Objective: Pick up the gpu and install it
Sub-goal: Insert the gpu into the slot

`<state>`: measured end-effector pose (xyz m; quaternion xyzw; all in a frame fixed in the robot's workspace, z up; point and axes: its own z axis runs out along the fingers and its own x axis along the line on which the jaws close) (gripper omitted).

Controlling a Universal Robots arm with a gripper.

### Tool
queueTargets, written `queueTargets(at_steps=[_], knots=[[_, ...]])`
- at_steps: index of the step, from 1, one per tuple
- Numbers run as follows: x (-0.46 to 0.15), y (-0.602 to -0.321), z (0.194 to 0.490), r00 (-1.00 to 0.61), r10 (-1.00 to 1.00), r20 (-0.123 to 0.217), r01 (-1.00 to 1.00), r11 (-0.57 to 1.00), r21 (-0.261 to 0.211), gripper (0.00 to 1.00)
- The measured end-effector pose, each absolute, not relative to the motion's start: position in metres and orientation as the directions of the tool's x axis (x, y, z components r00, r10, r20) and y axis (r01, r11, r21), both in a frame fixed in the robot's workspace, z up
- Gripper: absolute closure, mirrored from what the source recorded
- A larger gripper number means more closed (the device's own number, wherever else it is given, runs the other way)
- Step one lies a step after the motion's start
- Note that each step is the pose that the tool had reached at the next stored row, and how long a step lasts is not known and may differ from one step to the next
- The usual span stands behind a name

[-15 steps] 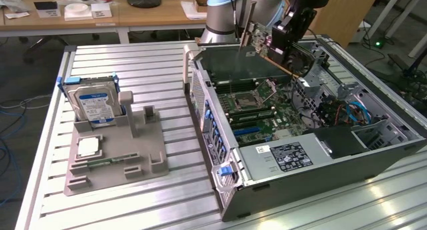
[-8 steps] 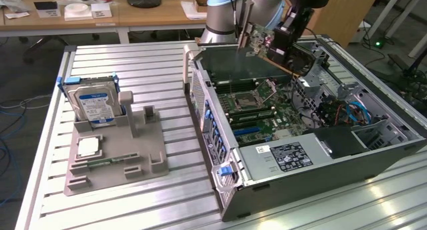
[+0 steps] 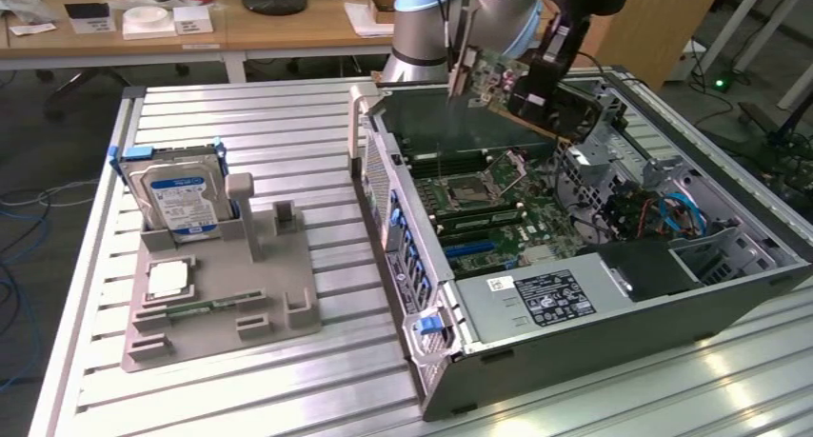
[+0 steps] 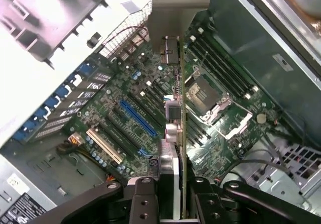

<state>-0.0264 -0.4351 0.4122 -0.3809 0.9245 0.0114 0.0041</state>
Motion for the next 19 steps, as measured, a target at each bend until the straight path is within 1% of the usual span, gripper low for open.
queueTargets(at_steps=[19], knots=[[-0.0261,-0.4351,0.4119,-0.468,-0.884,-0.017,-0.884,0.467,0.017,0.72]])
